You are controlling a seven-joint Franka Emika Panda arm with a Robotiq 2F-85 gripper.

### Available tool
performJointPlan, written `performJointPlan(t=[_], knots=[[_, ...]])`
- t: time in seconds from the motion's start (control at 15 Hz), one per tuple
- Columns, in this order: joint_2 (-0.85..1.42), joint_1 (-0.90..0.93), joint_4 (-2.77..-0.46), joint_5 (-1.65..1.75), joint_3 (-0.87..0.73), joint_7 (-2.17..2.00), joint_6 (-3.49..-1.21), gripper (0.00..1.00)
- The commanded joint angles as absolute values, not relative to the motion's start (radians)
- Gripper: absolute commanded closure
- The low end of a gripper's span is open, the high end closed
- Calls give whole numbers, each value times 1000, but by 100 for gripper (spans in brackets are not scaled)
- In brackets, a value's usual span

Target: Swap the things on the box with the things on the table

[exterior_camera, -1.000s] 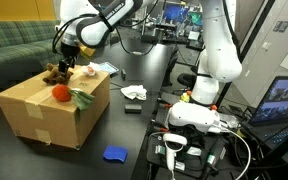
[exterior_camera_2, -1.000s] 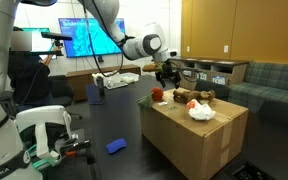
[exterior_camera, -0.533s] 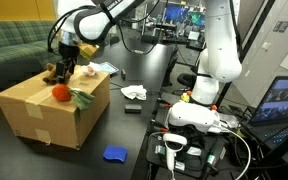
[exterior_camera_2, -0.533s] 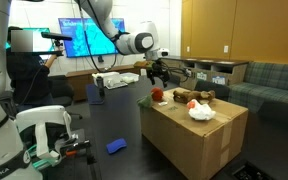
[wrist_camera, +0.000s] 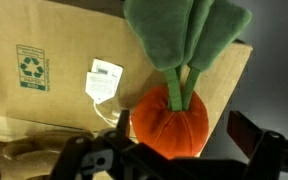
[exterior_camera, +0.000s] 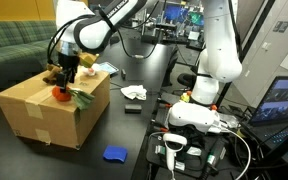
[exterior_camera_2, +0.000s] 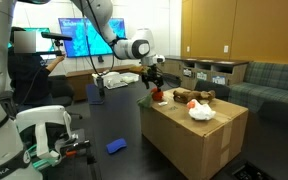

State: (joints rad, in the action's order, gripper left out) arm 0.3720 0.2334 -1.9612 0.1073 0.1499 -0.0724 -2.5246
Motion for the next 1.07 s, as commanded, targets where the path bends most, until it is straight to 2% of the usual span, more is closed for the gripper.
performJointPlan(t=[0.0, 0.67, 0.73, 0.8, 1.0], knots=[[399, 238, -1954, 97, 152, -75, -2590, 0], [471, 247, -1936, 118, 130, -69, -2724, 1], [473, 249, -1937, 122, 126, -69, -2728, 26], [472, 243, -1937, 117, 131, -57, -2723, 26], [462, 237, -1943, 117, 134, -36, -2705, 47]])
